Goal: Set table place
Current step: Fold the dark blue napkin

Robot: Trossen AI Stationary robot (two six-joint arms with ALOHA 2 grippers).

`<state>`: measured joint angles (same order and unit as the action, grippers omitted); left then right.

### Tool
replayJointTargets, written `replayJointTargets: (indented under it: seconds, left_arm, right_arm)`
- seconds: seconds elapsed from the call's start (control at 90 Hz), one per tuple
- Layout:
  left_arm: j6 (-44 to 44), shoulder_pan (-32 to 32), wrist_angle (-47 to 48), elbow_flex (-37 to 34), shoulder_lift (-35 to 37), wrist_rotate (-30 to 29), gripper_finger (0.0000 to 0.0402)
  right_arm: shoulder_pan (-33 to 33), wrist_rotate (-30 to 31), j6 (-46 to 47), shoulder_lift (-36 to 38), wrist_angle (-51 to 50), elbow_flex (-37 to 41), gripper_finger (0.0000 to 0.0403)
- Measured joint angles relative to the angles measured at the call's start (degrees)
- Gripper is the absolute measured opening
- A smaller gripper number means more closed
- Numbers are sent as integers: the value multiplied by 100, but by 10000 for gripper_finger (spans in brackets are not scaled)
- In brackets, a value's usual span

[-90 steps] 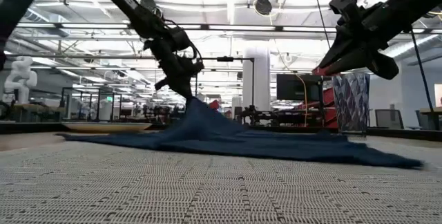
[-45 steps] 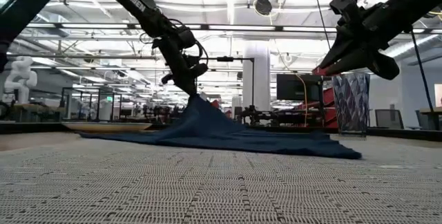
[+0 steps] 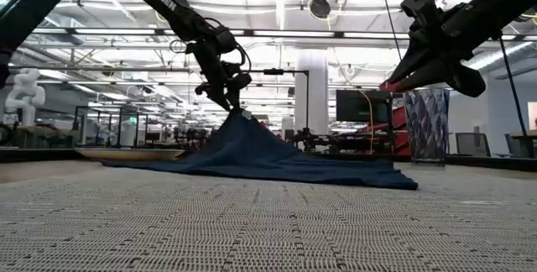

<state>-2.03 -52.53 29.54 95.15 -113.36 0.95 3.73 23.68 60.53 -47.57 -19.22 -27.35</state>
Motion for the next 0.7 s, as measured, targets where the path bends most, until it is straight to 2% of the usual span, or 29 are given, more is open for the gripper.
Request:
replayJointTargets:
  seconds: [0.7]
  left_arm:
    - [-39, -28, 324, 0, 0, 7, 220]
  right_arm:
    - [0, 0, 13, 0, 4, 0, 82]
